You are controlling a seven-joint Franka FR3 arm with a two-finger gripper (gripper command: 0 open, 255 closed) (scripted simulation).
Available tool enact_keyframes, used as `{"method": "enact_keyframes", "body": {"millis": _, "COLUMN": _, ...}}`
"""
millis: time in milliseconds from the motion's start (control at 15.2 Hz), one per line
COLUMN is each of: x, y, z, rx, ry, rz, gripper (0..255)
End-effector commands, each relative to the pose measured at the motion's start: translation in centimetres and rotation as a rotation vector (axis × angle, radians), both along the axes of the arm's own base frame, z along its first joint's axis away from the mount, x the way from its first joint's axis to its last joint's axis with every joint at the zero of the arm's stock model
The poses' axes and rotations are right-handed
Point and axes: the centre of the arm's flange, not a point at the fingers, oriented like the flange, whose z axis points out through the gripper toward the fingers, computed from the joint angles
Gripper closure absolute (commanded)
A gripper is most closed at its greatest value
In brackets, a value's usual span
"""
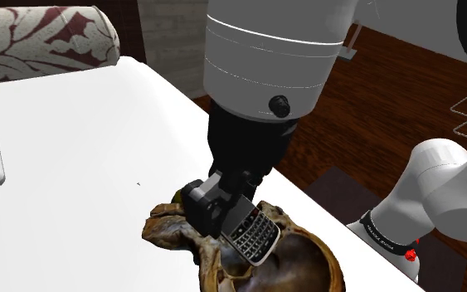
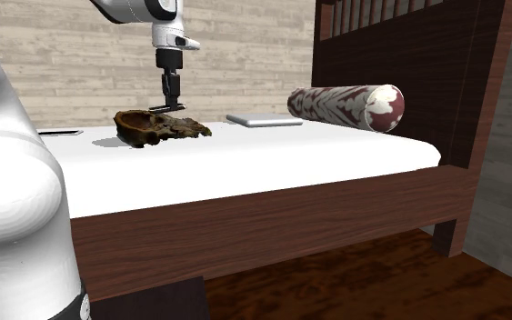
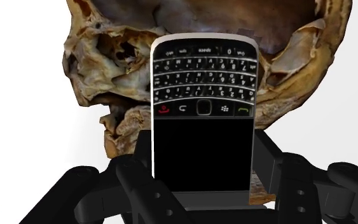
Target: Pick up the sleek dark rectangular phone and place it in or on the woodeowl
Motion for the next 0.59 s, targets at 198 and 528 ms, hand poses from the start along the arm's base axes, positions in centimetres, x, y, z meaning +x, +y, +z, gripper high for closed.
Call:
{"method": "enact_keyframes", "body": {"millis": 198, "x": 0.04, "y": -0.01, "z": -0.15, "rx": 0.000, "ry": 0.000, "rz": 0.000, "gripper": 255}}
{"method": "enact_keyframes", "body": {"millis": 528, "x": 0.04, "y": -0.01, "z": -0.15, "rx": 0.000, "ry": 0.000, "rz": 0.000, "gripper": 0}}
